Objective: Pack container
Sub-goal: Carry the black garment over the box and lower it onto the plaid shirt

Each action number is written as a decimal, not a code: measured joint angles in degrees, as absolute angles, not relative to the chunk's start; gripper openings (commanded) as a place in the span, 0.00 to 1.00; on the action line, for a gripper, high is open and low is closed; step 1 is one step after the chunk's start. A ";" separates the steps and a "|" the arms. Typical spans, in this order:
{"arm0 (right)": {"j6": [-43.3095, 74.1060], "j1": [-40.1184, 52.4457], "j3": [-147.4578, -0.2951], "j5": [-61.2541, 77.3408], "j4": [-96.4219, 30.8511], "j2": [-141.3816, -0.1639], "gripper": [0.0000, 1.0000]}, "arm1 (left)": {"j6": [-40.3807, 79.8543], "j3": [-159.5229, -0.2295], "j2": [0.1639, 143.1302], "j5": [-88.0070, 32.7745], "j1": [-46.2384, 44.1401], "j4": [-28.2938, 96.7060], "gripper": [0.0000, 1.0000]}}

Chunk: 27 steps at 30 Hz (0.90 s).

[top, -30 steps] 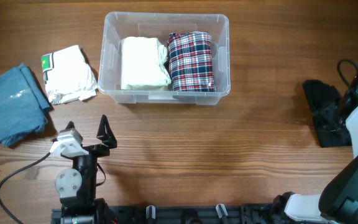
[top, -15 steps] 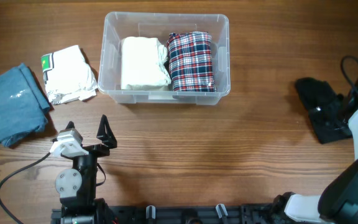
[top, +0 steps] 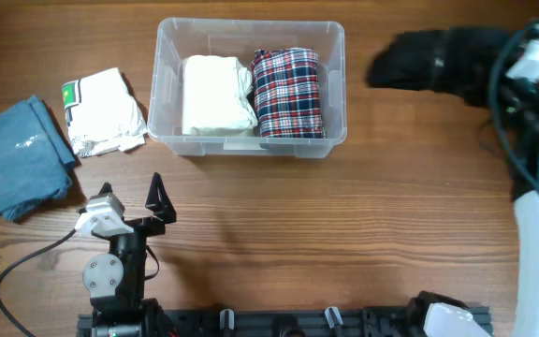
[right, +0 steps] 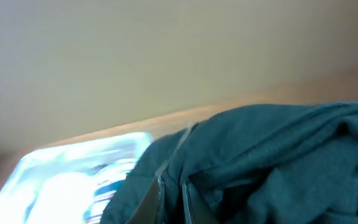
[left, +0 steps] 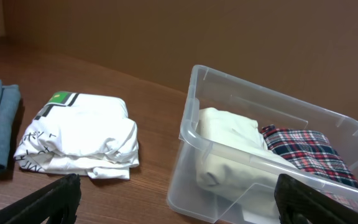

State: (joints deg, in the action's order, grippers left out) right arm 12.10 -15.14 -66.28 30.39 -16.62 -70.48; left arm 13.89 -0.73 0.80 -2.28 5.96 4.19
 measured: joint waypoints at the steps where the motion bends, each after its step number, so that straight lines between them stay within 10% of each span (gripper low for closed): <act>1: 12.47 -11.97 -66.28 30.44 -15.14 -70.48 0.04 | 13.87 -0.73 0.80 -2.28 5.96 4.19 1.00; 14: 34.15 24.82 -66.28 -11.94 -6.74 -77.32 0.04 | 13.87 -0.73 0.80 -2.28 5.96 4.19 1.00; 27: 57.21 31.29 -66.26 -33.28 0.36 -93.76 0.04 | 13.89 -0.73 0.80 -2.28 5.96 4.19 1.00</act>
